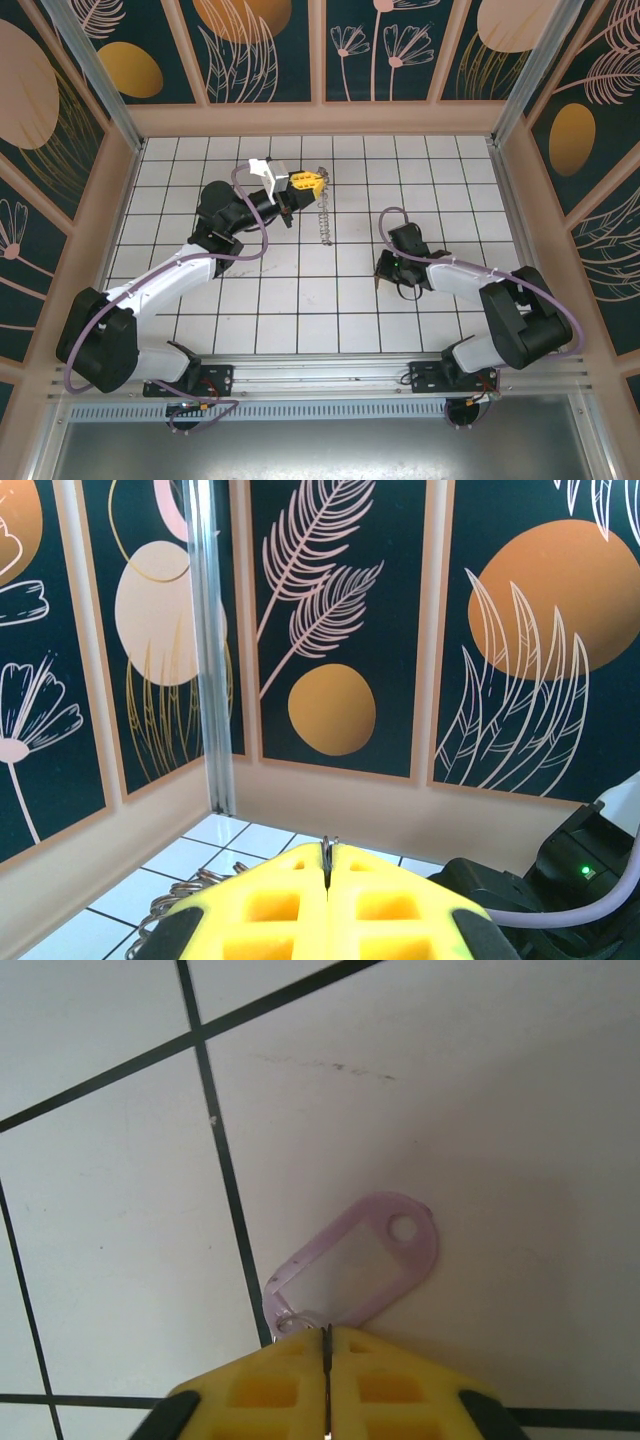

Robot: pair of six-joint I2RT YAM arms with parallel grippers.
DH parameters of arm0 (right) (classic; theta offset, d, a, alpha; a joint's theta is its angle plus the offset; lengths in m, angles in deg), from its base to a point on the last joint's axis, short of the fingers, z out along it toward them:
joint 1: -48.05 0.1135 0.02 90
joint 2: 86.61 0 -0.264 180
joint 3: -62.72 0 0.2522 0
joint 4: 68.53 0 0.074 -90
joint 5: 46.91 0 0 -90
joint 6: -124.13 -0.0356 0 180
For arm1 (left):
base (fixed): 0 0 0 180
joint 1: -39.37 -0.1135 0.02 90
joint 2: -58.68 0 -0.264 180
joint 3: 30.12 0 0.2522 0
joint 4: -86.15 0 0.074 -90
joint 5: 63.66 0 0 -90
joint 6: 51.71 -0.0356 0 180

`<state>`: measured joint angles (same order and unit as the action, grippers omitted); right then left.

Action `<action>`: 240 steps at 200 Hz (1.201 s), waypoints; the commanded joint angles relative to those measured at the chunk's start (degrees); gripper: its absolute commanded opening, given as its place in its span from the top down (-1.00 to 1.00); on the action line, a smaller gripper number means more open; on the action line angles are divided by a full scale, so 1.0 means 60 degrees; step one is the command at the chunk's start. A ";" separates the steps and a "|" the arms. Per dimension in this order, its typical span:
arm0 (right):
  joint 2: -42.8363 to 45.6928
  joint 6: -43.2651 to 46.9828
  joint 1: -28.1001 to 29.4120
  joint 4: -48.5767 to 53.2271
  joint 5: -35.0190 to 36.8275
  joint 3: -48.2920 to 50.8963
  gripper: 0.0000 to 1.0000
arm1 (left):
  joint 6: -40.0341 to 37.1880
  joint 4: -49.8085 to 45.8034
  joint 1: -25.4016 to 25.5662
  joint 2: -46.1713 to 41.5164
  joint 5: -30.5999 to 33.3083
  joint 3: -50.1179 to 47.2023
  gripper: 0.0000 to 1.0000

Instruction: Put the keys on the keyring

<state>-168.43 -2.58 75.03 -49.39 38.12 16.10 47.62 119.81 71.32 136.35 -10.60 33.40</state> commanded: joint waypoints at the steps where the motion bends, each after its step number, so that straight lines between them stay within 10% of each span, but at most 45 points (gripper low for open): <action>1: -0.0077 -0.0041 0.0088 0.0151 -0.0006 -0.0168 1.00 | 0.0131 0.0681 0.0052 -0.0128 0.0010 -0.0046 1.00; 240: -0.0145 0.0711 0.0514 0.0701 0.0225 -0.0727 1.00 | 0.0468 0.0798 0.0052 -0.0025 0.0021 0.0028 1.00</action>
<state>-167.62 -0.09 76.52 -47.16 37.27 14.19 49.47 120.22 71.32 136.41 -10.60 33.40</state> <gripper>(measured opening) 0.046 0.049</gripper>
